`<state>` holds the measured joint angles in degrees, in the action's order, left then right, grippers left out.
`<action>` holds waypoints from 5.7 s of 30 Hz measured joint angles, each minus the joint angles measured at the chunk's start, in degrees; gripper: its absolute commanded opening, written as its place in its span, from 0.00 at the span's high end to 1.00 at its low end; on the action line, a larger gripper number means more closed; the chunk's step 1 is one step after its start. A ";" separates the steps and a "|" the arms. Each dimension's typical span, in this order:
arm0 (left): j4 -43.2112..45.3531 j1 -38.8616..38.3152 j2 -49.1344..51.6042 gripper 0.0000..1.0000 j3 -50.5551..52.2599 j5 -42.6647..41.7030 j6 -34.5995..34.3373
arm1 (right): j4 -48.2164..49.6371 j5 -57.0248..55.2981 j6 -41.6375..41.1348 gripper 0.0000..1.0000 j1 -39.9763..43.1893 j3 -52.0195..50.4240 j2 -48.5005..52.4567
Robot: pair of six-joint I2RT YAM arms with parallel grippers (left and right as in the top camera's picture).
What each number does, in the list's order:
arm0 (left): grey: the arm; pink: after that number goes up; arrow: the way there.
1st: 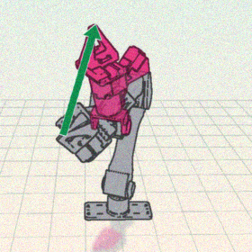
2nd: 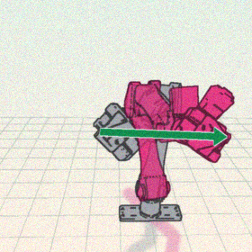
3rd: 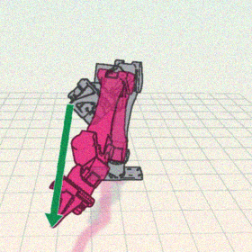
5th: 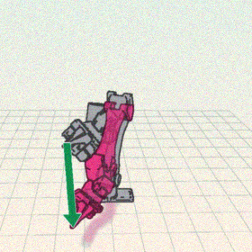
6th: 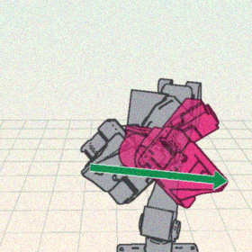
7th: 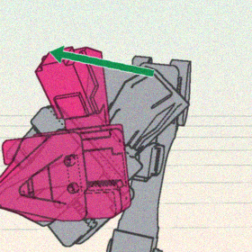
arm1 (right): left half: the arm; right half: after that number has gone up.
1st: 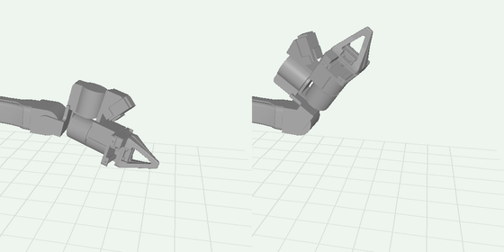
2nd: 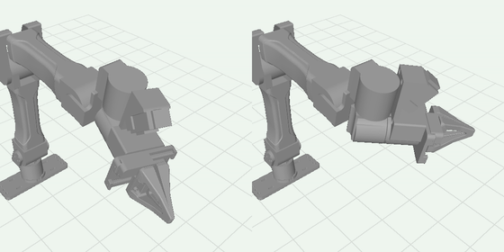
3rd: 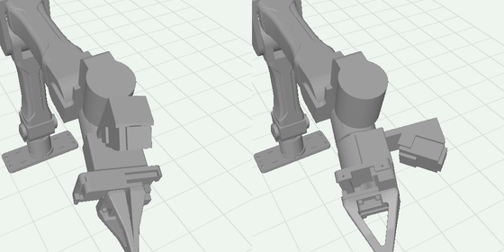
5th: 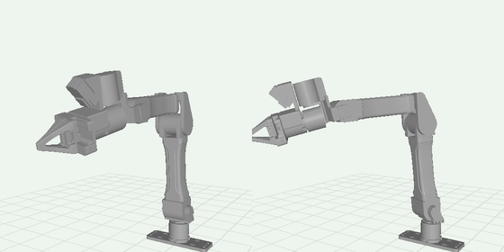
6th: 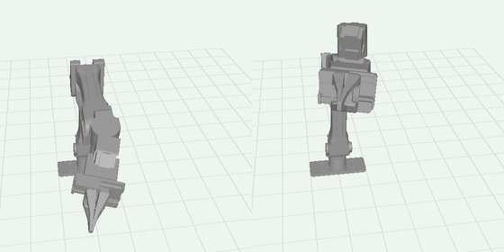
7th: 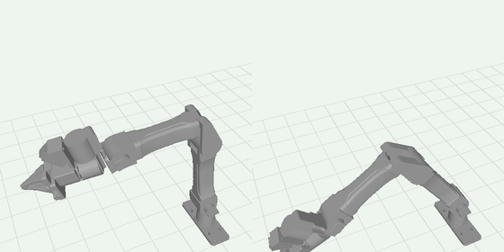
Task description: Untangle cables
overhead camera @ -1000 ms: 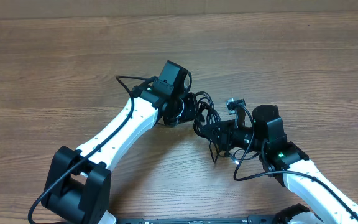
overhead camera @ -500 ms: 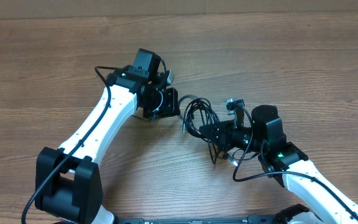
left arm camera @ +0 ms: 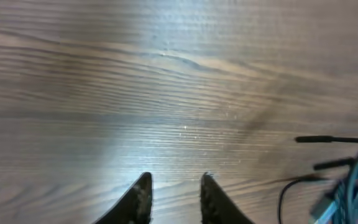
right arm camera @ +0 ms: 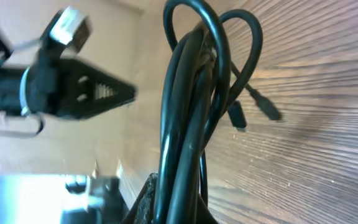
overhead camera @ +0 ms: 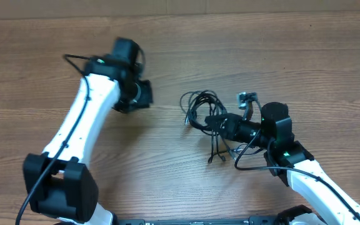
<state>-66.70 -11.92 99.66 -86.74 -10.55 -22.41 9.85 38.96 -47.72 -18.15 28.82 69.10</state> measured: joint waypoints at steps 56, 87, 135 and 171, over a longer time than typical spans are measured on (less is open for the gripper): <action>16.44 8.11 0.02 0.00 9.46 -44.63 16.13 | 17.05 2.45 -33.88 0.96 2.36 -0.04 0.02; 30.95 -0.76 0.02 0.22 9.53 -46.73 22.80 | 36.63 14.56 -37.53 0.96 2.29 -0.02 0.02; 11.04 13.94 -11.63 0.02 9.53 -39.10 10.93 | 18.78 2.51 18.36 0.96 1.14 -0.02 6.10; -16.63 13.94 -34.42 0.01 9.53 -22.53 12.59 | 7.08 12.50 11.47 0.96 1.14 -0.02 6.47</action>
<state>-83.33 2.02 65.23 -77.21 -33.08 -9.82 16.93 51.46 -36.25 -17.02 28.80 75.57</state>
